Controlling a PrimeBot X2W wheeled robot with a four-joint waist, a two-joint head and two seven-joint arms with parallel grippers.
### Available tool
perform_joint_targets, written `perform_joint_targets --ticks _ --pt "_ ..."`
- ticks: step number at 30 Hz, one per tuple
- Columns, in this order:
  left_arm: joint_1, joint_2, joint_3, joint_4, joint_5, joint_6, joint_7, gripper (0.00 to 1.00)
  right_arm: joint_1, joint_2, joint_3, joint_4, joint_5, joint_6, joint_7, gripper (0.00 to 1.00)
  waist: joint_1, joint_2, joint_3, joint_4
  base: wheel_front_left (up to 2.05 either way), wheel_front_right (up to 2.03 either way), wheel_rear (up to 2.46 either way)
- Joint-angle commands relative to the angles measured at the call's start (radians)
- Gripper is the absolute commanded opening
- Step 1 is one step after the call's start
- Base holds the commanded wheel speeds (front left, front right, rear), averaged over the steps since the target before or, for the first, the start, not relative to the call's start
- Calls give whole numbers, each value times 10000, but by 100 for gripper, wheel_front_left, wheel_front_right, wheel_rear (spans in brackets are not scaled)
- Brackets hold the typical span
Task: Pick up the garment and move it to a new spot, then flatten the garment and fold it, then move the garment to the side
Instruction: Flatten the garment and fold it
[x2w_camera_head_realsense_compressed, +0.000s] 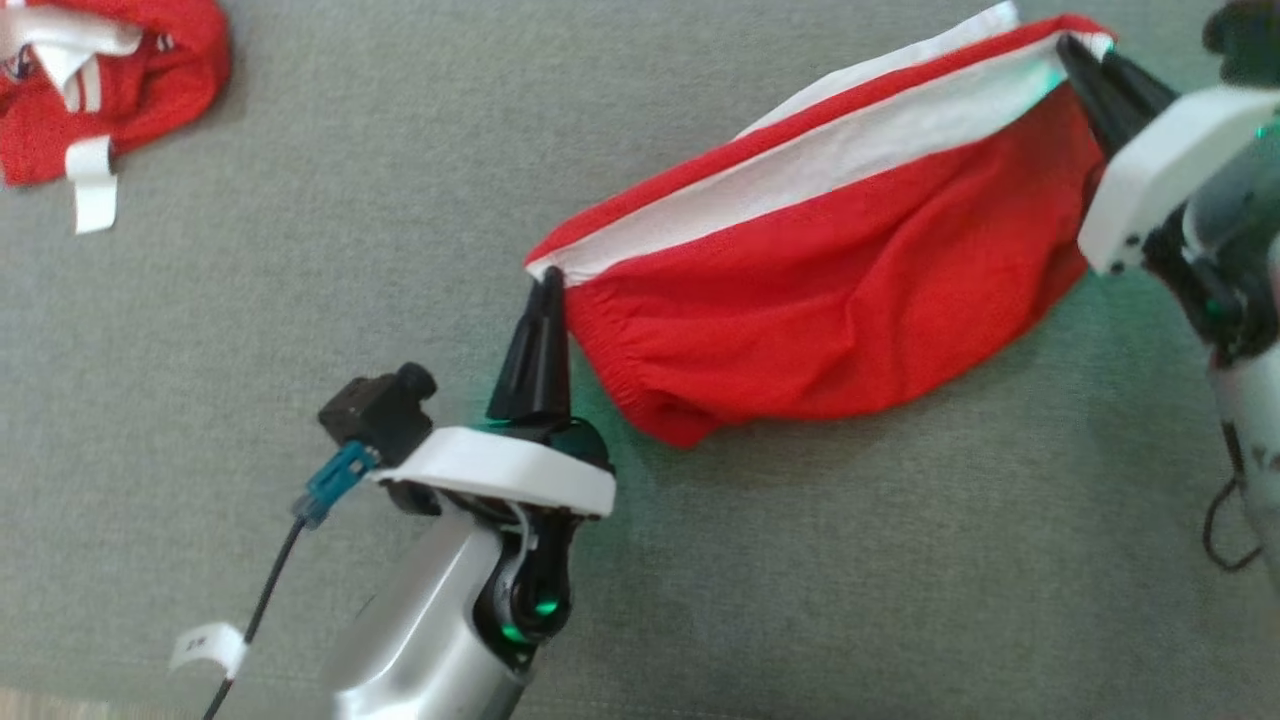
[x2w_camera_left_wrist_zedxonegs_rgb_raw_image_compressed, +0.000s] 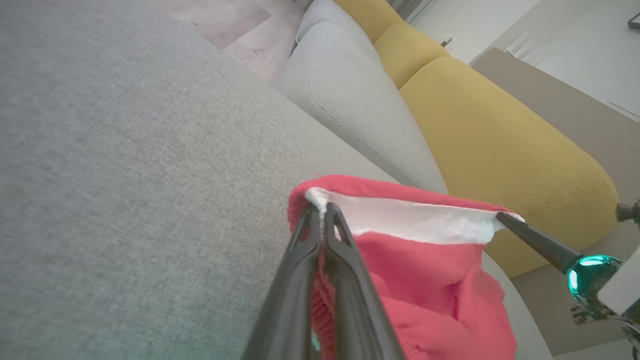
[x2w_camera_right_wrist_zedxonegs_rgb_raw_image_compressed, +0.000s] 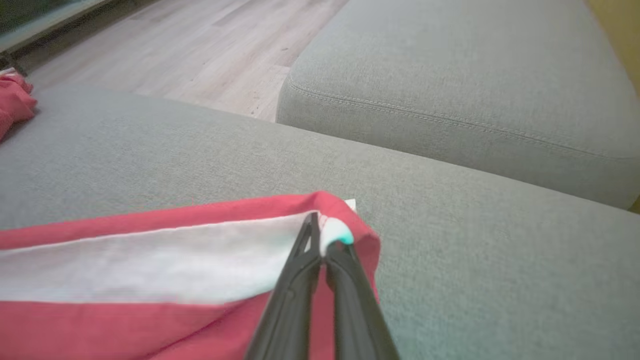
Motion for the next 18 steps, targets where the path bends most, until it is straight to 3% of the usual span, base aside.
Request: perform_joint_targets --ticks 1,6,8,9,10,11,18 --pt "-395 -3 58 -154 -193 10 -159 0 -503 -207 268 42 106 -7 -52 0 -3 0 199 196 0 0 0" --pt "-816 -6 -311 144 -655 147 -354 0 -1467 -267 937 1213 236 -7 -378 2 -3 0 338 304 0 0 0" --pt "-953 -6 -448 255 -775 203 -396 0 -1802 -219 1158 1650 265 -7 -579 59 -3 0 364 320 0 0 0" --pt "-1073 -7 -566 345 -835 276 -433 26 -2063 -168 1403 2058 296 -7 -845 100 -3 0 361 332 0 0 0" --pt "-1119 -7 -613 370 -845 315 -451 78 -2165 -168 1553 2253 329 -7 -965 100 -3 0 348 338 0 0 0" --pt "-1150 -7 -669 384 -849 346 -466 100 -2257 -187 1711 2436 332 -7 -1082 100 -3 0 325 345 0 0 0" --pt "-934 235 -1041 434 -265 595 -488 100 -2540 -447 2554 3195 813 -7 -1761 100 -3 0 -2 316 0 0 0"
